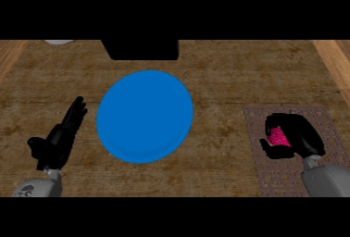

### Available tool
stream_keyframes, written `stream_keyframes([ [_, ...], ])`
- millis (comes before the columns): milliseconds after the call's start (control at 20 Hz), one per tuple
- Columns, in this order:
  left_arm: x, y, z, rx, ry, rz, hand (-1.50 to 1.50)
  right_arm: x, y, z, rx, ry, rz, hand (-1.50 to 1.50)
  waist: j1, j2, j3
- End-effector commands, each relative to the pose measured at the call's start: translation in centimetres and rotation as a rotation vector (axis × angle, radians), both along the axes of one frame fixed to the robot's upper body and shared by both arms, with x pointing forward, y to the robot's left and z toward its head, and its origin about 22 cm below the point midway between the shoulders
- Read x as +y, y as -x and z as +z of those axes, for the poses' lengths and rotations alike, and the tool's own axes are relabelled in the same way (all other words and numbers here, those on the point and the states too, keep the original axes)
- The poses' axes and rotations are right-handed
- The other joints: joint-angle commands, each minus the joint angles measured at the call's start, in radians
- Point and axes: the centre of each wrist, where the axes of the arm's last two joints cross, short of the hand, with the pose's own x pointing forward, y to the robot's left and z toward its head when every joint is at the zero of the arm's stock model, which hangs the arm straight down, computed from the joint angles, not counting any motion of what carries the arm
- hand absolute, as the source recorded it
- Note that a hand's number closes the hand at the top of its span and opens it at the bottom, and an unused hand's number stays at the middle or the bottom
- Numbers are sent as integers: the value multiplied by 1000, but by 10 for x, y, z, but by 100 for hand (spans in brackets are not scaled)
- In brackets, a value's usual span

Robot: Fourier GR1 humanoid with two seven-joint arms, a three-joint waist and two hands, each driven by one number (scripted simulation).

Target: Pick the cupcake from the placemat and place it in the plate

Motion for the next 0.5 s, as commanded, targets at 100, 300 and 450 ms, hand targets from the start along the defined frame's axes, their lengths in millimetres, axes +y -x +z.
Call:
stream_keyframes([
  [100, -1, 4, 11, 4, -1, 3, 0, 10, 22, 52, -135, -27, 102, 150, -12, -3, 3],
  [300, 0, 13, 7, 2, 3, 14, 0, 14, 35, 65, -231, -82, 106, 150, -7, -1, 4],
  [450, -1, 0, 7, 10, 6, 23, 0, 23, 41, 118, -320, -118, 140, 150, -16, -3, 3],
])
